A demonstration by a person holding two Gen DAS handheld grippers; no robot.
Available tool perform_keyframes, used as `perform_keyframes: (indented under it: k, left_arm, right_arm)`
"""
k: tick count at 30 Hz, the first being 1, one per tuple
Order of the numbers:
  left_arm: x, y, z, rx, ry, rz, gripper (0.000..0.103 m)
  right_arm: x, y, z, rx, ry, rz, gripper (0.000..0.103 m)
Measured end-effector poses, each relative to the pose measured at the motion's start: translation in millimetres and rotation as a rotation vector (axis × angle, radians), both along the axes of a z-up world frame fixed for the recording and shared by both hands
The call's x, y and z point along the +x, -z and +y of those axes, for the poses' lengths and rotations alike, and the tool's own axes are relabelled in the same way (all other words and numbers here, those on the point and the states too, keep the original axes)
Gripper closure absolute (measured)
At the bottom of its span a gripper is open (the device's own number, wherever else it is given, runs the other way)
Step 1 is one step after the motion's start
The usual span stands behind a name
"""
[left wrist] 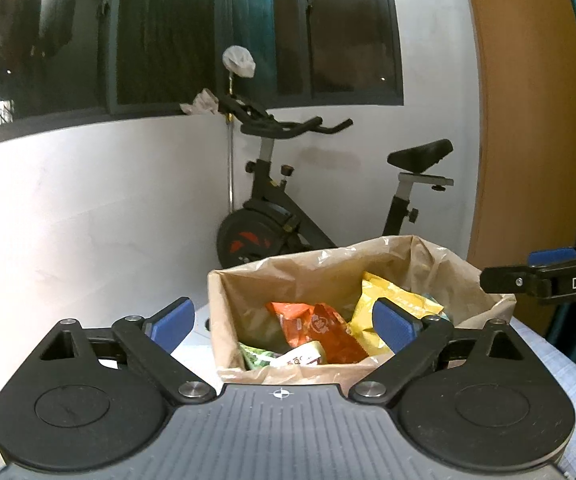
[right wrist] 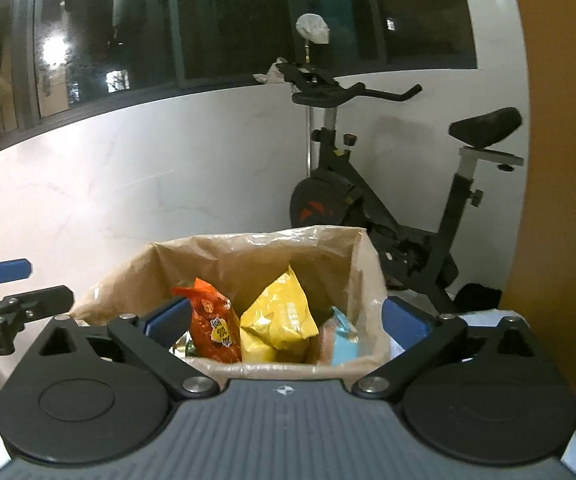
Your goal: Organize snacks
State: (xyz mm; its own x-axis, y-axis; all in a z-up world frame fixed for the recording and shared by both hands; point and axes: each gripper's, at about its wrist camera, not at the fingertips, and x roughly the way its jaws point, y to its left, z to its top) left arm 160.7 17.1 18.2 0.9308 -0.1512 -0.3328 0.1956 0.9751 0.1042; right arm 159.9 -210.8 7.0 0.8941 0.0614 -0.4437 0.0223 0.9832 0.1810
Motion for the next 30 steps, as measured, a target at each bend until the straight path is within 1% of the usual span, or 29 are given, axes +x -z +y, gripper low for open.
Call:
perform_keyframes:
  k: [3,9,11,15,20,30]
  left_arm:
    - [-15.3,-6.6,3.3,-0.015,0.005,-0.005,0.006]
    - [-49.2,-19.8,6.4,-0.040,0.023,-0.037,0.006]
    - [-59.0,-23.7,6.5,-0.051,0.021,-0.032,0.006]
    - [-75.4,-29.4,6.0,-0.075,0.014,-0.026,0.006]
    - [-90.5,-32.2,7.5,-0.099,0.007,-0.034,0.006]
    - [-102.2,-31.8,7.4,-0.088,-0.025,-0.058,0.006]
  right_arm:
    - [-16.1,-5.5,4.2,-0.009,0.004,0.016,0.000]
    - [-52.8,-19.2,13.5,-0.015,0.005,-0.005,0.000]
    - [-64.7,-25.1,18.7,-0.042,0.010,-0.006,0.000]
    - [-86.4,-35.5,28.6,-0.075,0.017,-0.041,0.000]
    - [-109.6,-43.9,35.2,-0.066,0.018,-0.081,0.000]
    - [-125.9,-43.8,41.8,-0.031,0.015,-0.075,0.000]
